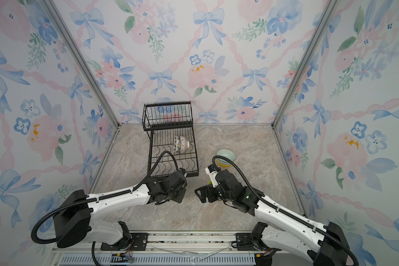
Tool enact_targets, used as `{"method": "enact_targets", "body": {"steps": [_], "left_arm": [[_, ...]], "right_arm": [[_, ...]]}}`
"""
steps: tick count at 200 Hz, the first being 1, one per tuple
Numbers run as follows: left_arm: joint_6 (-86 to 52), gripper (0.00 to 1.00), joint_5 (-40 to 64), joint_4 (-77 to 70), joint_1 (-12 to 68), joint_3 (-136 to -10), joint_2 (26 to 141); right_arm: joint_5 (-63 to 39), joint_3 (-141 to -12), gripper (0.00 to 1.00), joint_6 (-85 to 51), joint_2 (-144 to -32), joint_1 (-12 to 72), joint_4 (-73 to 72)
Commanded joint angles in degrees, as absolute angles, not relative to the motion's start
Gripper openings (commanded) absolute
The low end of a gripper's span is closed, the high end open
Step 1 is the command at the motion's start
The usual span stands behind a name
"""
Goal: Load bowls into a dish rack
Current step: Pick up the bowl from the center of the table, then place the bowl in the dish rack.
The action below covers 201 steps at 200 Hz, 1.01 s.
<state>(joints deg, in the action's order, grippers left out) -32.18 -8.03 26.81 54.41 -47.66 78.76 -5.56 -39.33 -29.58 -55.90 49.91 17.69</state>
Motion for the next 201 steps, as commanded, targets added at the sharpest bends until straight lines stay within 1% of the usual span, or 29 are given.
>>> {"method": "enact_targets", "body": {"steps": [1, 30, 50, 94, 131, 168, 201], "left_arm": [[-32.4, 0.0, -3.4, 26.5, 54.4, -49.8, 75.1], [-31.3, 0.0, 1.7, 24.4, 53.2, -50.4, 70.9], [-30.8, 0.0, 6.9, 22.3, 50.1, -50.0, 67.8], [-30.3, 0.0, 22.9, 12.4, 35.7, -46.7, 61.2], [-34.9, 0.0, 36.2, -0.2, 22.2, -42.7, 59.6], [-41.5, 0.0, 44.0, -14.8, 13.2, -37.4, 61.5], [-45.3, 0.0, 46.3, -24.9, 8.3, -35.4, 65.8]], "right_arm": [[-5.6, -41.4, 0.96, -29.3, -56.7, 49.6, 16.9], [-5.6, -44.0, 0.96, -28.7, -58.5, 49.6, 17.2], [-5.8, -46.2, 0.96, -28.2, -59.7, 49.5, 17.3], [-5.6, -52.0, 0.96, -27.3, -63.1, 49.3, 17.1], [-5.5, -56.0, 0.96, -27.2, -66.8, 49.3, 16.0], [-4.9, -58.3, 0.96, -27.2, -69.9, 49.3, 14.7], [-4.0, -59.2, 0.96, -26.6, -72.3, 49.2, 13.5]]}}
